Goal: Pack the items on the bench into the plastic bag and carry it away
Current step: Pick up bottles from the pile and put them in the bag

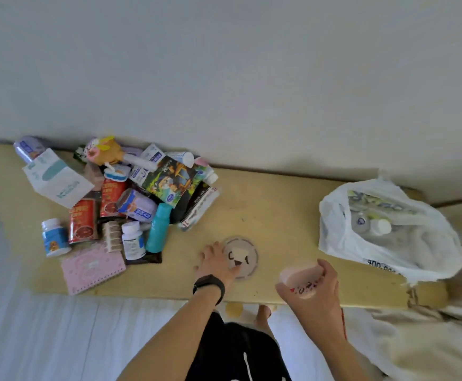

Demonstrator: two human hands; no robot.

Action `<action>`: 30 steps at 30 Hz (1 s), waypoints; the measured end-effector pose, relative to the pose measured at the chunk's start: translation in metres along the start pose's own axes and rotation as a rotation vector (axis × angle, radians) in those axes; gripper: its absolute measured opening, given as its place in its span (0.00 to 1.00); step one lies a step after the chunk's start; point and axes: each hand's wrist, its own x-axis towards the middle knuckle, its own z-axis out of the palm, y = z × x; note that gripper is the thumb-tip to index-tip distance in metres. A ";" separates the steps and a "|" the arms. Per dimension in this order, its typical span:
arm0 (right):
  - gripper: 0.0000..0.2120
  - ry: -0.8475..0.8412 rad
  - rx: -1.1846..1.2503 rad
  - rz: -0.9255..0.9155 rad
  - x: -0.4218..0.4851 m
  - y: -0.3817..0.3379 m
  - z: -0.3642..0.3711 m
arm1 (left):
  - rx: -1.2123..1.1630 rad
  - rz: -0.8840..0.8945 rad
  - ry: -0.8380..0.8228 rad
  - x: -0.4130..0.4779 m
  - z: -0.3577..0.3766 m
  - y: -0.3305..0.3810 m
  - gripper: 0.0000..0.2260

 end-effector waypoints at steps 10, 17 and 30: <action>0.51 0.201 0.102 0.040 0.006 0.058 -0.084 | 0.068 -0.167 0.084 0.021 0.022 0.037 0.20; 0.48 0.328 0.011 0.088 0.099 0.080 -0.193 | -0.270 0.012 0.186 -0.014 0.011 0.073 0.07; 0.63 -0.005 -0.280 0.281 0.273 0.124 -0.196 | -0.571 0.228 0.462 -0.115 -0.036 0.189 0.04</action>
